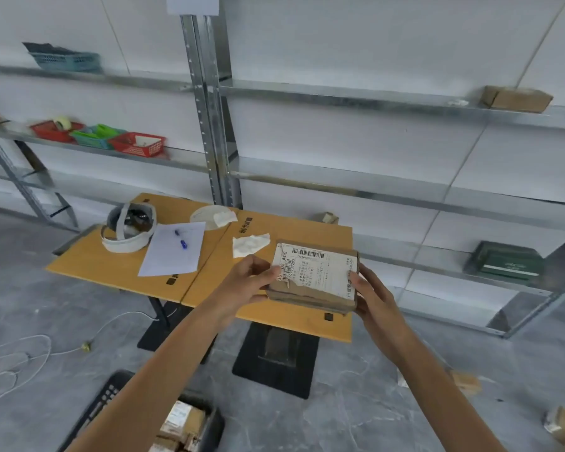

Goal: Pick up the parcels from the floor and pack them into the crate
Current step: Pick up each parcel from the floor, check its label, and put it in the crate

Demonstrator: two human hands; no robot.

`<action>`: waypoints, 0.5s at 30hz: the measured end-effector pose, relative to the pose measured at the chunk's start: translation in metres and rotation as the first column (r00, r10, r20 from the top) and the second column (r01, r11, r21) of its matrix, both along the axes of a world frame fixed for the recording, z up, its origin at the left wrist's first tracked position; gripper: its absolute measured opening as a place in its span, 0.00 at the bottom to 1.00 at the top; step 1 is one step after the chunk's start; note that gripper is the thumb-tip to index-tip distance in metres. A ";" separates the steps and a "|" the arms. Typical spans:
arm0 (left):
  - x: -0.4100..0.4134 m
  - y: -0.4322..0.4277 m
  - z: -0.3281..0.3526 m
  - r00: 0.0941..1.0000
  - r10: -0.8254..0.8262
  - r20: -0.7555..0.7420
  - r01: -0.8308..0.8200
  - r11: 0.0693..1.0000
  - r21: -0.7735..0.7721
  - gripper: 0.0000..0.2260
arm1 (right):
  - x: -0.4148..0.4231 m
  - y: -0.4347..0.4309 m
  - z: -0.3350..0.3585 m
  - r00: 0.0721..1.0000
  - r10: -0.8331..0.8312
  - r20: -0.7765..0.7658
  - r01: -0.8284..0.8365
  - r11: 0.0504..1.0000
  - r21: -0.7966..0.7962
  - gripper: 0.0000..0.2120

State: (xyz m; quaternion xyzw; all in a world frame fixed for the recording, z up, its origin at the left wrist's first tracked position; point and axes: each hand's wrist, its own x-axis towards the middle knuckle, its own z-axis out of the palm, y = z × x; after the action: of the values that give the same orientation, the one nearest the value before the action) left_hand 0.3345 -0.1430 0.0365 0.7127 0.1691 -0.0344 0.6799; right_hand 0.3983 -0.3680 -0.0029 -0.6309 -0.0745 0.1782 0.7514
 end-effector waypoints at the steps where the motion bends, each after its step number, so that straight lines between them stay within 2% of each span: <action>1: -0.008 0.020 0.000 1.000 -0.013 -0.003 0.013 1.000 0.002 0.10 | -0.010 0.019 -0.001 1.000 -0.007 -0.003 0.007 1.000 0.001 0.26; 6: -0.044 0.110 -0.002 0.999 -0.015 -0.044 0.015 1.000 -0.008 0.08 | -0.059 0.113 -0.010 0.994 -0.087 -0.061 0.087 0.996 0.002 0.30; 11: -0.057 0.178 -0.006 0.997 0.001 -0.081 -0.001 1.000 -0.002 0.08 | -0.080 0.182 -0.018 0.988 -0.104 -0.112 0.106 0.994 0.014 0.18; 15: -0.049 0.215 -0.019 0.993 0.003 -0.114 -0.003 1.000 -0.005 0.08 | -0.072 0.225 -0.023 0.986 -0.120 -0.117 0.118 0.993 -0.023 0.18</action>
State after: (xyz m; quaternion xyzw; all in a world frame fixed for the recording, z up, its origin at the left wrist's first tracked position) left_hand 0.2855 0.0717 0.0175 0.7077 0.2087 -0.0743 0.6709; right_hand 0.3260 -0.1426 -0.0263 -0.6284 0.0094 0.1705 0.7589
